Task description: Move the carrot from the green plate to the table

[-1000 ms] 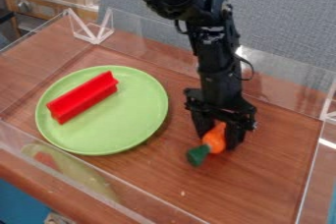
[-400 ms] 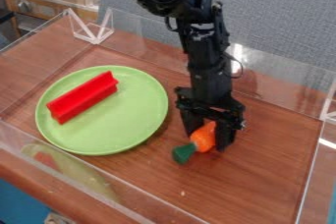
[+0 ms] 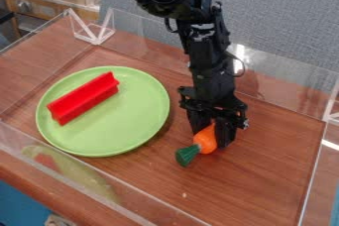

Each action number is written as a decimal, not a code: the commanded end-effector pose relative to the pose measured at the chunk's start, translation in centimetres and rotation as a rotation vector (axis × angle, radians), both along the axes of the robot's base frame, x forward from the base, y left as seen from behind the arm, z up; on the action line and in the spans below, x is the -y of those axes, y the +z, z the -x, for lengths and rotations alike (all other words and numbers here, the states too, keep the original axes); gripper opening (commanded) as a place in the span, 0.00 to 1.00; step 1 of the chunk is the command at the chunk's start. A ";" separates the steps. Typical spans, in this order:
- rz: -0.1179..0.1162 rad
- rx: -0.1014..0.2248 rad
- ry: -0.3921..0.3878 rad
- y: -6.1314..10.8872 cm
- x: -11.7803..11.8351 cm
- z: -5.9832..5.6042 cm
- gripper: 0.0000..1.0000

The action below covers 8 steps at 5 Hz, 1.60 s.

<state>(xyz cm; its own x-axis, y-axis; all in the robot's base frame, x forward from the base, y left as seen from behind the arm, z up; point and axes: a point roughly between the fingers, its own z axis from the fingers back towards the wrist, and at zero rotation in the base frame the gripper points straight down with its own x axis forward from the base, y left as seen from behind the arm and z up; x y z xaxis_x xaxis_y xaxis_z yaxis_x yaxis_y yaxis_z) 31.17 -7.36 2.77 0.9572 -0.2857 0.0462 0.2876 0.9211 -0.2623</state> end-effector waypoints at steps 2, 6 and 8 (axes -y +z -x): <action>-0.024 0.121 0.103 4.7 -5.7 2.1 0.00; 0.021 0.113 0.237 3.4 -13.6 4.2 0.00; 0.026 0.084 0.343 2.4 -12.3 2.7 0.00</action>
